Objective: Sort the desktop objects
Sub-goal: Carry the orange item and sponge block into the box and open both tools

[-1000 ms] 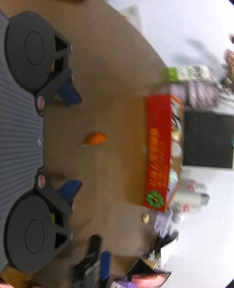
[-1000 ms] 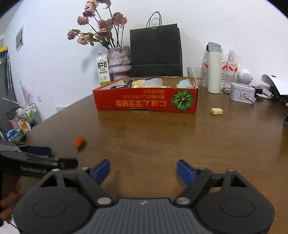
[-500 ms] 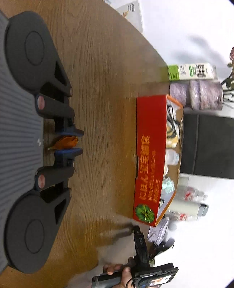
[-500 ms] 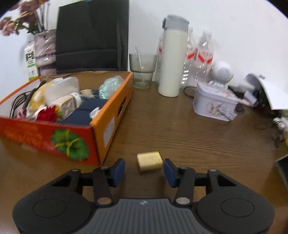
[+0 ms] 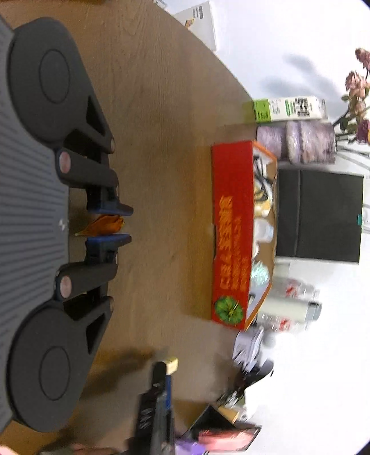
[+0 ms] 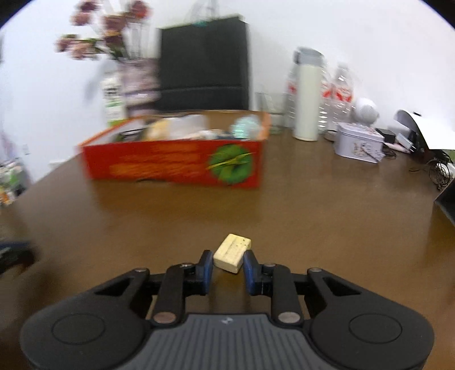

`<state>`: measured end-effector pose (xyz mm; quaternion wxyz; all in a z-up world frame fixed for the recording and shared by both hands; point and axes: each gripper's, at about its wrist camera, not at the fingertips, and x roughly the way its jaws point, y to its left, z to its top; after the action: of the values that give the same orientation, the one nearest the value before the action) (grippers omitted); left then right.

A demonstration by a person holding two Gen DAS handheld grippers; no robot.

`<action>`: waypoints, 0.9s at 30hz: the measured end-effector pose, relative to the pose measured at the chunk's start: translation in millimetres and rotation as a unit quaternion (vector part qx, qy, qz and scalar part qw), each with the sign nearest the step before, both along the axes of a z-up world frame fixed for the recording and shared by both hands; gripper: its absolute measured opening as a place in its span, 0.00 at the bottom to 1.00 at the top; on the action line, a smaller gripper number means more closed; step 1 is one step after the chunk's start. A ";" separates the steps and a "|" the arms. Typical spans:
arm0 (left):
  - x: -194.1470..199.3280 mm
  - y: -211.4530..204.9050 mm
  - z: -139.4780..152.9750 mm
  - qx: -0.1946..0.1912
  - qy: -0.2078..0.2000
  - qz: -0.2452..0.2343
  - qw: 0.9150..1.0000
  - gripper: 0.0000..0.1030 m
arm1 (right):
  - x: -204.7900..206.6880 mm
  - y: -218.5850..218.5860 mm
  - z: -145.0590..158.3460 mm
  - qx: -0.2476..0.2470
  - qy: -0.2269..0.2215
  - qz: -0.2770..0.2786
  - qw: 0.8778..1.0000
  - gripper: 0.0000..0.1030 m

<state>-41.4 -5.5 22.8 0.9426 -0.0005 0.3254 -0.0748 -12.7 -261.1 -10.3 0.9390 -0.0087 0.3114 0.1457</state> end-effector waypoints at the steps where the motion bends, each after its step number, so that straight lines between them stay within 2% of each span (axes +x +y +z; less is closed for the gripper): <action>1: -3.2 -2.3 -2.2 0.001 0.006 -0.003 1.000 0.14 | -14.7 3.4 1.0 0.009 0.001 0.006 1.000 0.21; 3: -11.0 -5.2 -5.5 -0.003 0.015 -0.008 1.000 0.14 | -43.9 12.3 3.2 0.020 0.005 0.020 1.000 0.21; 5: -20.1 -5.2 -5.2 -0.012 0.016 -0.017 1.000 0.14 | -63.4 21.6 5.8 0.009 0.000 0.029 1.000 0.21; 8: -36.3 -5.4 3.6 -0.013 -0.002 -0.024 1.000 0.14 | -88.2 32.4 15.2 0.005 -0.014 0.049 0.999 0.21; 15: -43.6 1.9 24.8 -0.019 -0.033 -0.015 0.999 0.14 | -98.6 40.2 34.5 0.013 -0.042 0.056 0.997 0.21; 17: -32.5 5.9 34.9 -0.026 -0.040 -0.020 0.999 0.14 | -89.5 38.0 43.1 0.018 -0.050 0.057 0.997 0.21; 20: 4.6 18.0 54.5 -0.056 -0.047 -0.030 0.997 0.14 | -60.7 33.3 64.5 0.029 -0.067 0.057 0.996 0.21; 24: 80.7 36.4 75.8 -0.075 -0.039 -0.027 0.996 0.14 | 3.4 31.8 93.4 0.026 -0.094 0.060 0.993 0.21; 27: 140.8 51.5 91.1 -0.078 -0.036 -0.009 0.996 0.14 | 63.6 31.3 102.7 0.045 -0.072 0.051 0.995 0.21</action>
<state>99.5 46.0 113.9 0.9501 -0.0686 0.2842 -0.1085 50.8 -229.7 92.4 0.9498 0.0070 0.2347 0.2067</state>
